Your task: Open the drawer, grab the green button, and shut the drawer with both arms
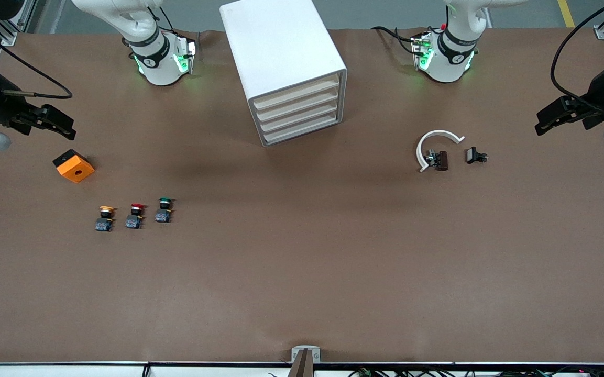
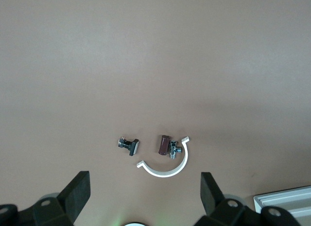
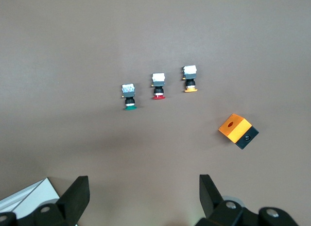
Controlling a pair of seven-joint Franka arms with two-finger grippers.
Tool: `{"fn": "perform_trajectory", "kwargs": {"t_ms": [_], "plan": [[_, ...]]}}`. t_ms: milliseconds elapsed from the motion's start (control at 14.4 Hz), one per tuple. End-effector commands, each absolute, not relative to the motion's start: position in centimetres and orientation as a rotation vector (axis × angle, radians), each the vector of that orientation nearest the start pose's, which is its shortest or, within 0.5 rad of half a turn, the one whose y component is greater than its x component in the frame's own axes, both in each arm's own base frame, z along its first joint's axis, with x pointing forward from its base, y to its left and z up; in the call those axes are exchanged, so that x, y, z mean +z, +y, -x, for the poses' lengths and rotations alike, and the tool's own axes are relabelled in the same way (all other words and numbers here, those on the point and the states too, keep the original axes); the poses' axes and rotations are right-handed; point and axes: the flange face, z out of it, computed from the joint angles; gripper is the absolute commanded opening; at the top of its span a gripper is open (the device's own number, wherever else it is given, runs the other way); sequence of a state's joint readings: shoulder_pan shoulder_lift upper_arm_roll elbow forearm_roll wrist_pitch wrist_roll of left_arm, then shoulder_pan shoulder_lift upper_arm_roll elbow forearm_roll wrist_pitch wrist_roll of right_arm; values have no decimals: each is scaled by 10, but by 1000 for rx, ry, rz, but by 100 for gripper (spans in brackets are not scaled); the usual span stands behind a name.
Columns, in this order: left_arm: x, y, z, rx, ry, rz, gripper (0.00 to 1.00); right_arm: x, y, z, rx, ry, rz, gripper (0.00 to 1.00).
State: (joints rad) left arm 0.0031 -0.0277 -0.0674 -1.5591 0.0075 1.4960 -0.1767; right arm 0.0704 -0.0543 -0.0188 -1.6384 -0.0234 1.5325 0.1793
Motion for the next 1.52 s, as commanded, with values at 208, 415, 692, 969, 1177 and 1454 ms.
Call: {"fn": "perform_trajectory", "kwargs": {"t_ms": [208, 415, 692, 969, 1177, 1454], "plan": [[641, -40, -528, 48, -130, 3133, 100, 627, 15, -538, 41, 223, 3154, 100], [640, -46, -527, 52, -116, 3132, 100, 627, -3, -539, 43, 285, 3116, 100], [640, -47, -526, 64, -111, 3129, 100, 627, -2, -540, 43, 298, 3058, 100], [636, -47, -529, 73, -111, 3126, 100, 627, 16, -541, 37, 245, 3071, 100], [638, -47, -530, 65, -111, 3124, 100, 628, 12, -543, 12, 272, 3055, 100], [644, -44, -535, 41, -123, 3123, 100, 635, -11, -543, -9, 318, 3031, 100]]}}
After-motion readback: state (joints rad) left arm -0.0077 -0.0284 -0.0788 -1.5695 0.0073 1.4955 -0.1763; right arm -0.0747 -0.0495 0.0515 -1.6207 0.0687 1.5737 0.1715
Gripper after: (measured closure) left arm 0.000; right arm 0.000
